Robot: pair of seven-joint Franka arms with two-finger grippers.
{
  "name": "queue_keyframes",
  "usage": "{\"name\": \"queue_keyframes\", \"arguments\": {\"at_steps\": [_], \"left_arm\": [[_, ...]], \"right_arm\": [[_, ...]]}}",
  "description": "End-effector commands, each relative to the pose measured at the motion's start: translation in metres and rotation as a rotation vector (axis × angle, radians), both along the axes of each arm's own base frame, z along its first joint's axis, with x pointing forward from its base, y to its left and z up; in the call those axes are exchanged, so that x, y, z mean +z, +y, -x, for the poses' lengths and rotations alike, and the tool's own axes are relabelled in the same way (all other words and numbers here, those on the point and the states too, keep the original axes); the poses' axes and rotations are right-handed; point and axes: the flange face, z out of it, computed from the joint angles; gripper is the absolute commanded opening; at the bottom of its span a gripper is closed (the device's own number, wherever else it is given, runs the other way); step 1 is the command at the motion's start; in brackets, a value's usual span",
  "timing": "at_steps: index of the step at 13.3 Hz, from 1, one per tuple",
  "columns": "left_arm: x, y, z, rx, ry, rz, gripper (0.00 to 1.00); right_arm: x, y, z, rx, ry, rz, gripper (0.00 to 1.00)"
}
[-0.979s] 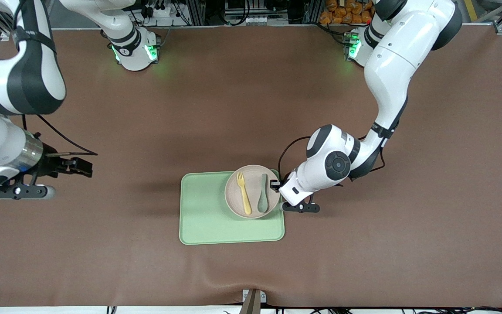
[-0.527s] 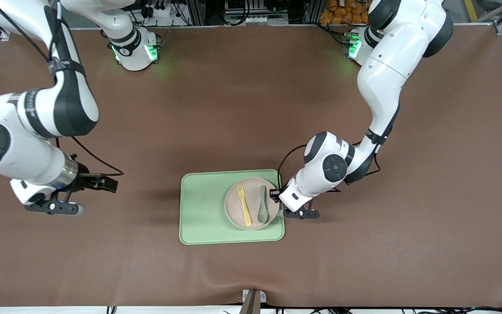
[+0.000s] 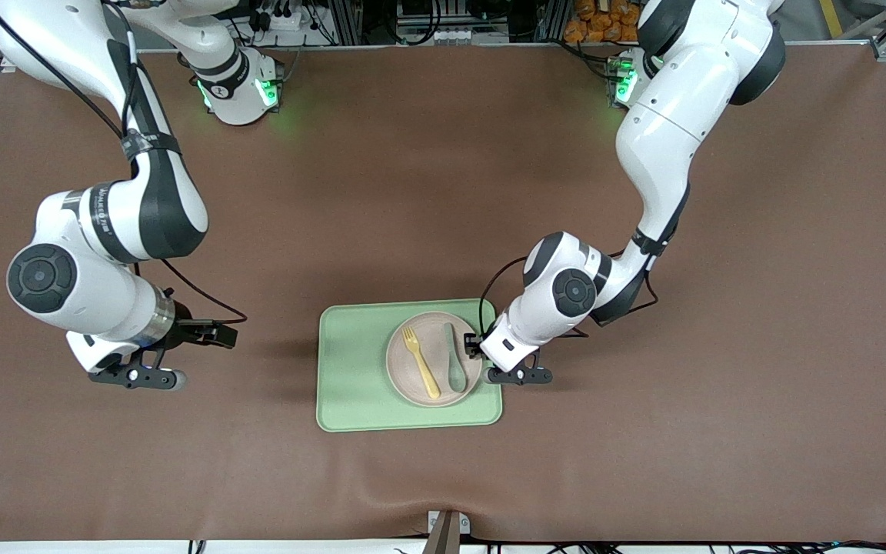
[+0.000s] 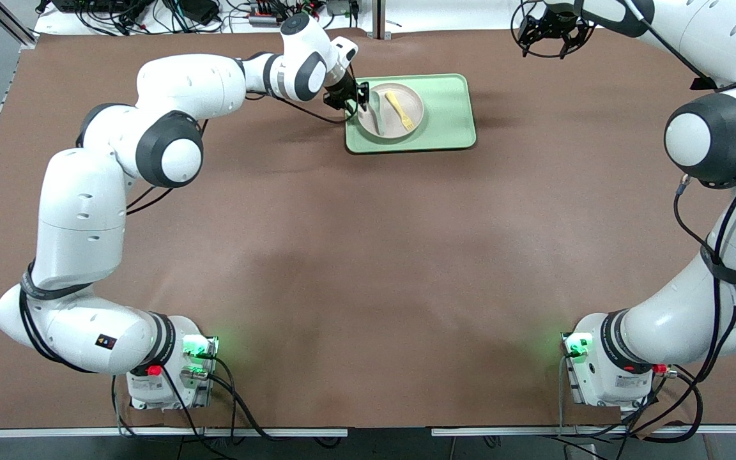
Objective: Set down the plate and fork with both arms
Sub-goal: 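Carry the plate onto the tray with the left gripper while the right gripper approaches, then open the left gripper on the plate while the right gripper reaches the fork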
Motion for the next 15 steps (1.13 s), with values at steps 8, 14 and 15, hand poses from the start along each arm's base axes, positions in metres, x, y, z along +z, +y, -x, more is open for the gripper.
{"name": "queue_keyframes", "arguments": {"at_steps": [8, 14, 15], "left_arm": [[0.204, 0.119, -0.037, 0.082, 0.009, -0.079, 1.0], [0.308, 0.206, -0.007, 0.079, 0.081, -0.219, 1.0], [0.316, 0.215, 0.002, 0.077, 0.091, -0.253, 1.0]], "right_arm": [[-0.053, 0.184, -0.02, 0.284, -0.182, -0.156, 1.0], [-0.1, 0.288, 0.0, 0.605, -0.292, 0.013, 0.91], [-0.108, 0.29, 0.0, 0.614, -0.293, 0.02, 0.87]]}}
